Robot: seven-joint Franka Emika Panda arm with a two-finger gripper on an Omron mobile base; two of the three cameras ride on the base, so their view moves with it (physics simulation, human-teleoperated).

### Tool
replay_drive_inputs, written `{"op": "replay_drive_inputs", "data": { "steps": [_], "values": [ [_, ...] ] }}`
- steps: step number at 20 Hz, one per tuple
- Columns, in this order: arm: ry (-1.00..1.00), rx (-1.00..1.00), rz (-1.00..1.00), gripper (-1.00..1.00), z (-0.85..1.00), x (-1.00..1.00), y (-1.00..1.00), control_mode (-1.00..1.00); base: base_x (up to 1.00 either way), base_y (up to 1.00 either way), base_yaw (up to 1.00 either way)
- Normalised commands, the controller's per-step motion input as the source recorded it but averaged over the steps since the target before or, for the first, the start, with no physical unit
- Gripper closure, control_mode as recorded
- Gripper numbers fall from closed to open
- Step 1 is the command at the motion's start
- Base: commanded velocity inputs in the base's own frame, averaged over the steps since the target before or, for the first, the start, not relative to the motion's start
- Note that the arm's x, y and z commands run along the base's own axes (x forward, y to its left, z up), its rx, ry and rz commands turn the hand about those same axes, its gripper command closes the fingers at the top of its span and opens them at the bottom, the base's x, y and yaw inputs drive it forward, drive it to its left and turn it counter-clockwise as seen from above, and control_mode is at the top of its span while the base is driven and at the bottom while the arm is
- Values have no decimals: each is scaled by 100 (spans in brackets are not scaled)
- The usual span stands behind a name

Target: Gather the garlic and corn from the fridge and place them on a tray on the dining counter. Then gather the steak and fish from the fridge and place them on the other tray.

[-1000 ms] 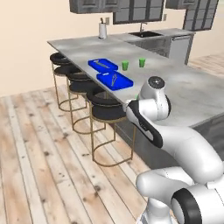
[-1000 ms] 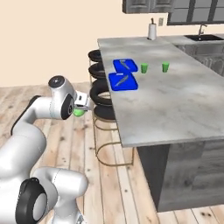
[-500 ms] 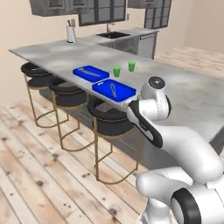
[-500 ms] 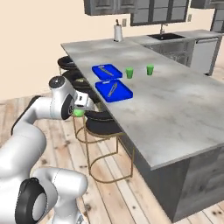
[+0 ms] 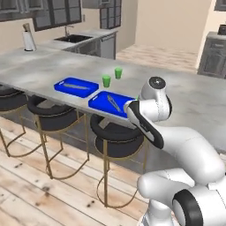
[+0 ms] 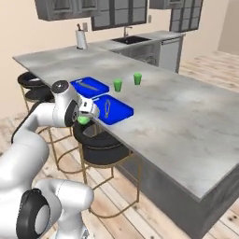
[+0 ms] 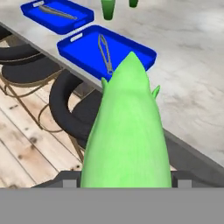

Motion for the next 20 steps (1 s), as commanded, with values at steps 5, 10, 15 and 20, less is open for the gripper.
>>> {"op": "replay_drive_inputs", "data": {
  "steps": [5, 10, 15, 20],
  "values": [
    [0, 0, 0, 100, 0, 0, 0, 100, 6, 100, -49],
    [0, 0, 0, 100, 0, 0, 0, 100, -7, 100, -45],
    [0, 0, 0, 100, 0, 0, 0, 100, 0, 100, -36],
    [0, 0, 0, 100, 0, 0, 0, 100, 8, 100, -35]
  ]
}}
